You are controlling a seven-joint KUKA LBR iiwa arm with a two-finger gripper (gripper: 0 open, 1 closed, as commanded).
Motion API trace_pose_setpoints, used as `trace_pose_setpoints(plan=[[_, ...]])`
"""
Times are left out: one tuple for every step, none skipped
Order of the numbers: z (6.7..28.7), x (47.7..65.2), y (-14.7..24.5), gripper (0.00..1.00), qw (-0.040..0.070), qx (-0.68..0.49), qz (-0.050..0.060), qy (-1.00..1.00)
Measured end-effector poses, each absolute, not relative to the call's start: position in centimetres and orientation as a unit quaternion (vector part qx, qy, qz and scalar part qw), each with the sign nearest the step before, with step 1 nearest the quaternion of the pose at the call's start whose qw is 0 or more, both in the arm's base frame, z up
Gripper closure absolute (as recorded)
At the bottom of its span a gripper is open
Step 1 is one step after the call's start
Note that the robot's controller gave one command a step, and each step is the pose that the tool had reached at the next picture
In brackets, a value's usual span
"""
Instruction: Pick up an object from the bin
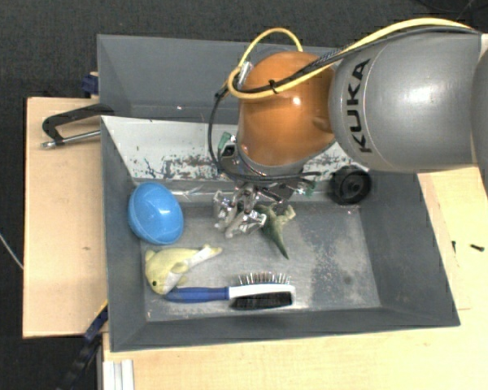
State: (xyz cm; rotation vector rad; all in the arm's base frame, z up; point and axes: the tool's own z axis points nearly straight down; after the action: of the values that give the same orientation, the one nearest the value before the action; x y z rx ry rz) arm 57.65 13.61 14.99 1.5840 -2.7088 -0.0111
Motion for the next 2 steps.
trace_pose_setpoints(plan=[[13.3,57.1,18.1,1.00,-0.002,0.648,-0.001,-0.762],[23.5,54.8,19.2,1.00,-0.006,0.749,0.002,-0.662]])
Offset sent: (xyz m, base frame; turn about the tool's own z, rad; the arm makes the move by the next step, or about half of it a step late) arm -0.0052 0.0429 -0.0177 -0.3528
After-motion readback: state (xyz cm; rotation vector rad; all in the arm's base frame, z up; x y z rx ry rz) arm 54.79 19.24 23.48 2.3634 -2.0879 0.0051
